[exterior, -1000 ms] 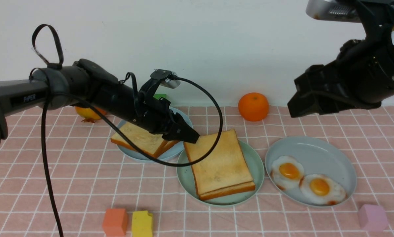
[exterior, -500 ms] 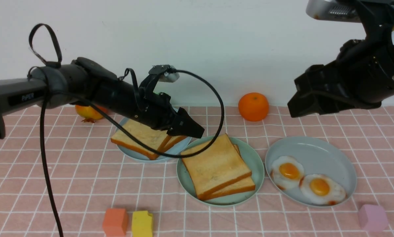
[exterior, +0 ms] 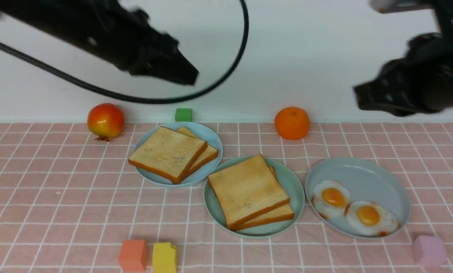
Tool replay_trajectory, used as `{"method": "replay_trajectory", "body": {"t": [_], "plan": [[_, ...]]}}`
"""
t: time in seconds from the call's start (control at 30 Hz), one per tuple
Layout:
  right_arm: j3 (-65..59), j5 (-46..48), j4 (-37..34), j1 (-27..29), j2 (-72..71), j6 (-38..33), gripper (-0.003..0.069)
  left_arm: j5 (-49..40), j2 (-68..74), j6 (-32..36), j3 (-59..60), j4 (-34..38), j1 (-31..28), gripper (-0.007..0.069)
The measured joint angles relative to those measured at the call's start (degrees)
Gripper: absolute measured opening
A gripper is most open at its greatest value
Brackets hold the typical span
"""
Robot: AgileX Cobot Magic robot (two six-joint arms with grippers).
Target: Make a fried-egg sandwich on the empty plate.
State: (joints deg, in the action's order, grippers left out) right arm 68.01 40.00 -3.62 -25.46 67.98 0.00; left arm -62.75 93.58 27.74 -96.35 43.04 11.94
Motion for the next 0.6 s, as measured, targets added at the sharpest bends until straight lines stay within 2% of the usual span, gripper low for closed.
{"method": "replay_trajectory", "body": {"t": [0.03, 0.1, 0.13, 0.3, 0.43, 0.6], "plan": [[-3.8, -3.5, 0.0, 0.0, -3.5, 0.0, -0.0006, -1.0, -2.2, -2.2, 0.0, -1.4, 1.1, 0.0012], [-7.8, -6.2, 0.1, 0.0, -7.5, 0.0, -0.0006, -1.8, -3.7, -4.4, 0.0, -2.2, 2.2, 0.0013], [-14.1, -11.6, 0.6, 0.0, -13.9, 0.0, -0.0006, -3.9, -6.3, -7.0, 0.0, -3.5, 4.2, 0.0013], [-28.6, -19.7, 0.9, 0.0, -29.6, 0.0, -0.0006, -7.5, -11.4, -11.8, 0.0, -7.7, 7.8, 0.0013], [-40.6, -22.7, 0.6, 0.0, -46.8, 0.0, -0.0005, -7.5, -19.4, -18.6, 3.7, -11.8, 12.2, 0.0013], [-47.5, -23.1, 0.6, 0.0, -60.4, 0.0, -0.0001, -7.5, -28.5, -25.7, 12.9, -13.7, 16.2, 0.0013]]}}
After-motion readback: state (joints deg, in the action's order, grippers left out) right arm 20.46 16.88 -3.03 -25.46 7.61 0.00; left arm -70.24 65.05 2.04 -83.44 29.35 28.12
